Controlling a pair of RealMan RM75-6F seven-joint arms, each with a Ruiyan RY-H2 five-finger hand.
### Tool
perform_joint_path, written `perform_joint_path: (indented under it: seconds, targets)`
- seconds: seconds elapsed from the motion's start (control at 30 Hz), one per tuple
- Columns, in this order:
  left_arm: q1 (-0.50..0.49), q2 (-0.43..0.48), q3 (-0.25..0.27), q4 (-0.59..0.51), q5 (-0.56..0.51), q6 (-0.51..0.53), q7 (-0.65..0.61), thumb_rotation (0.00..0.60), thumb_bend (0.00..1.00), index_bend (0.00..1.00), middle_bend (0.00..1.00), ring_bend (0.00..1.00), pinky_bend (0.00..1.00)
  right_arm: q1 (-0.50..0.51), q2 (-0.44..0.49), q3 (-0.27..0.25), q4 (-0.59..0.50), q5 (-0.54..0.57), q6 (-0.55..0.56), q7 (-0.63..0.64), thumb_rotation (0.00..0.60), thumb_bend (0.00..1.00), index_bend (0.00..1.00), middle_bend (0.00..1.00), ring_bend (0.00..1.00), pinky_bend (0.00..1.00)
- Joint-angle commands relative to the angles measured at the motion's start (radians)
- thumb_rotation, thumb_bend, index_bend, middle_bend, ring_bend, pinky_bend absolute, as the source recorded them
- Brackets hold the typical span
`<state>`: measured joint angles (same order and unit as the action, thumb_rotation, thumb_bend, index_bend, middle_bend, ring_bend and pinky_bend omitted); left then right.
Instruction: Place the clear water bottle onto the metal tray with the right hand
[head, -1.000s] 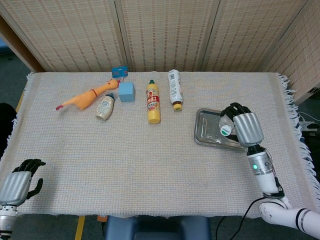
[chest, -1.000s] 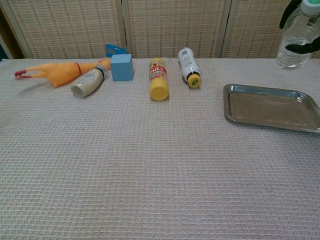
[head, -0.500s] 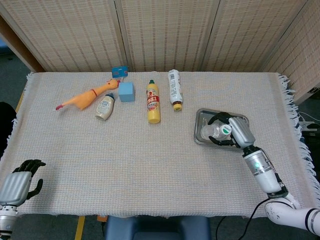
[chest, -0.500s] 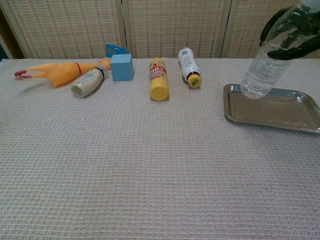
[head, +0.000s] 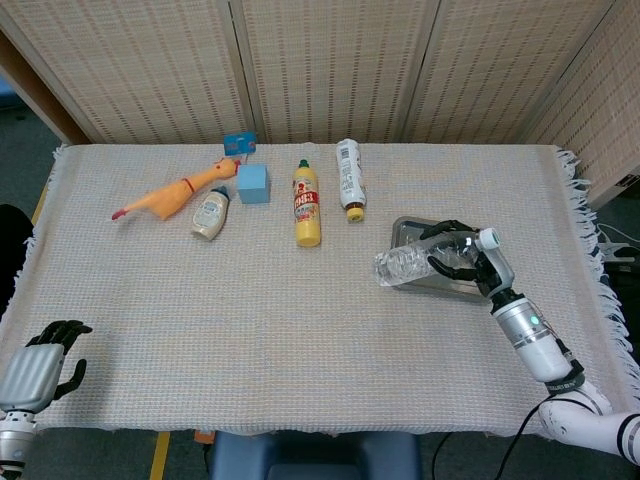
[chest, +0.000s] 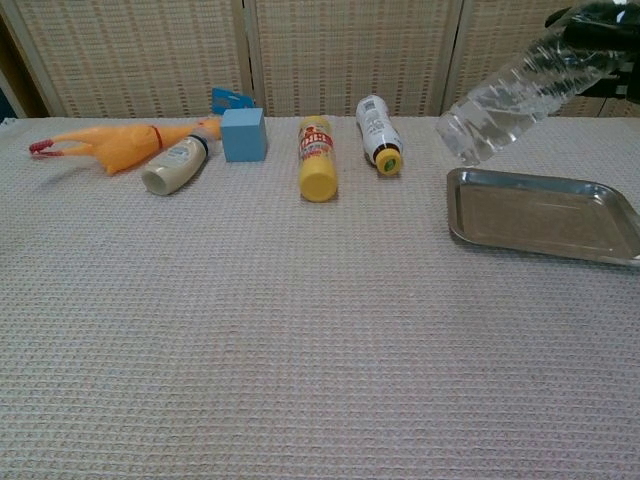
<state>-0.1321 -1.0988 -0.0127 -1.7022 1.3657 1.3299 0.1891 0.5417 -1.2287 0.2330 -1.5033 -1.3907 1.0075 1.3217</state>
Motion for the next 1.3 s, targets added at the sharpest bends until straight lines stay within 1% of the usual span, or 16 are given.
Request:
perform_joint_path:
  seconds: [0.03,0.13,0.23,0.33,0.47,0.57,0.67,0.7,0.77,0.8,0.83,0.9,0.97,1.03,1.2,1.3]
  targets:
    - [-0.001,0.0,0.0,-0.003,-0.002,-0.001,-0.002,0.6,0.5,0.28,0.19,0.12,0.32,-0.036,-0.173,0.025,0.128,0.155,0.227,-1.373,0.6,0.04,0.73,0.52,0.23,0.41]
    - [-0.001,0.001,0.002,-0.002,-0.001,-0.003,0.001,0.6,0.5,0.28,0.19,0.12,0.32,-0.038,-0.206,0.021,0.153,0.141,0.282,-1.464,0.6,0.04,0.73,0.52,0.23,0.41]
    - [-0.001,0.002,0.001,-0.005,-0.004,-0.004,-0.001,0.6,0.5,0.28,0.19,0.12,0.32,-0.04,-0.226,0.014,0.166,0.126,0.307,-1.497,0.6,0.04,0.73,0.52,0.23,0.41]
    - [-0.002,0.004,0.002,-0.004,-0.003,-0.004,-0.001,0.6,0.5,0.28,0.19,0.12,0.32,-0.042,-0.219,0.008,0.143,0.118,0.29,-1.469,0.6,0.04,0.73,0.52,0.23,0.41]
    - [-0.002,0.004,0.002,-0.007,-0.006,-0.005,-0.003,0.6,0.5,0.28,0.2,0.12,0.32,-0.045,-0.206,-0.001,0.118,0.09,0.272,-1.385,0.6,0.04,0.74,0.53,0.23,0.42]
    - [-0.003,0.005,0.003,-0.006,-0.005,-0.006,0.0,0.6,0.5,0.28,0.2,0.12,0.32,-0.046,-0.178,-0.012,0.074,0.071,0.223,-1.248,0.6,0.04,0.74,0.53,0.23,0.42]
    - [-0.003,0.005,0.002,-0.008,-0.008,-0.007,-0.003,0.6,0.5,0.28,0.2,0.12,0.32,-0.04,-0.112,-0.023,-0.002,0.063,0.118,-1.038,0.6,0.04,0.74,0.53,0.23,0.42]
    - [-0.003,0.006,0.002,-0.008,-0.009,-0.008,-0.004,0.6,0.5,0.28,0.2,0.12,0.32,-0.036,-0.082,-0.024,-0.033,0.062,0.071,-0.94,0.6,0.04,0.74,0.53,0.23,0.42]
    - [-0.003,0.007,0.003,-0.007,-0.009,-0.009,-0.002,0.6,0.5,0.28,0.2,0.12,0.32,-0.028,-0.04,-0.024,-0.068,0.057,0.002,-0.794,0.6,0.04,0.74,0.53,0.23,0.42]
    - [-0.004,0.007,0.003,-0.007,-0.01,-0.01,0.0,0.6,0.5,0.28,0.2,0.12,0.32,-0.022,-0.016,-0.024,-0.082,0.047,-0.035,-0.705,0.6,0.04,0.74,0.53,0.23,0.42]
    - [-0.004,0.006,0.003,-0.008,-0.011,-0.01,0.0,0.6,0.5,0.28,0.2,0.12,0.32,-0.018,-0.002,-0.025,-0.086,0.038,-0.056,-0.648,0.6,0.04,0.74,0.53,0.23,0.42]
    - [-0.004,0.007,0.002,-0.01,-0.012,-0.011,-0.002,0.6,0.5,0.28,0.2,0.12,0.32,-0.012,0.016,-0.028,-0.077,0.012,-0.08,-0.565,0.6,0.04,0.74,0.53,0.23,0.42]
    - [-0.004,0.007,0.003,-0.008,-0.011,-0.01,0.0,0.6,0.5,0.28,0.2,0.12,0.32,-0.01,0.015,-0.032,-0.054,-0.006,-0.073,-0.555,0.6,0.04,0.74,0.53,0.23,0.42]
    - [-0.004,0.006,0.003,-0.007,-0.011,-0.009,0.002,0.6,0.5,0.28,0.2,0.12,0.32,-0.014,0.002,-0.034,-0.029,-0.01,-0.051,-0.581,0.6,0.04,0.74,0.53,0.23,0.42]
    - [-0.005,0.007,0.004,-0.008,-0.012,-0.011,0.003,0.6,0.5,0.28,0.2,0.12,0.32,-0.029,-0.026,-0.035,0.001,0.011,-0.003,-0.667,0.6,0.04,0.74,0.53,0.23,0.42]
    - [-0.005,0.006,0.005,-0.011,-0.011,-0.011,0.001,0.6,0.5,0.28,0.2,0.12,0.32,-0.038,-0.036,-0.036,0.014,0.033,0.004,-0.684,0.6,0.04,0.74,0.53,0.23,0.42]
